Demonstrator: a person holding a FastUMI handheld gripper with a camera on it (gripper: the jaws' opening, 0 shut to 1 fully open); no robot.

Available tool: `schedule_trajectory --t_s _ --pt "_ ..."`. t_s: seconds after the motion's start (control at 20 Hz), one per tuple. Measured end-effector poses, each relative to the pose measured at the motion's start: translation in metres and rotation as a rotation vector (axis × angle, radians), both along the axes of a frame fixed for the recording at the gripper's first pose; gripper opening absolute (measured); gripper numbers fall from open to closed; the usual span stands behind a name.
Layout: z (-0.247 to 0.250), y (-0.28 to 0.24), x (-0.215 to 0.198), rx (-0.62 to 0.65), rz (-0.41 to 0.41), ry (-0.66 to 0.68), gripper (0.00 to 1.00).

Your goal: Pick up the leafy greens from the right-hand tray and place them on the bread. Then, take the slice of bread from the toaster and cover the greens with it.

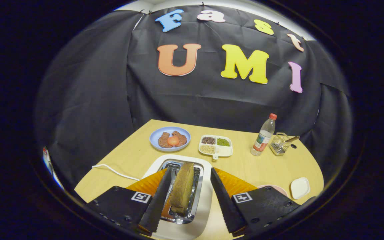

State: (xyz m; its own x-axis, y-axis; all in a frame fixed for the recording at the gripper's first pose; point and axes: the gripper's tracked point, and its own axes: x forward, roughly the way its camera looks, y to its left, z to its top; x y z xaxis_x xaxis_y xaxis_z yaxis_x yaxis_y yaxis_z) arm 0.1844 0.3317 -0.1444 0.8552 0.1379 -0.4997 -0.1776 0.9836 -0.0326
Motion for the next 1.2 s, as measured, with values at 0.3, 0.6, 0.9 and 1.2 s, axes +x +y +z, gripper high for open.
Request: schedule_trajectory --t_s 0.3,0.6,0.9,1.2 --pt "-0.010 0.021 -0.011 0.059 0.022 0.167 0.34" --pt "0.013 0.009 -0.017 0.028 0.014 0.137 0.13" --pt "0.089 0.006 -0.036 0.124 0.054 0.034 0.06" --pt "0.146 -0.032 -0.056 0.251 0.060 -0.026 0.06"
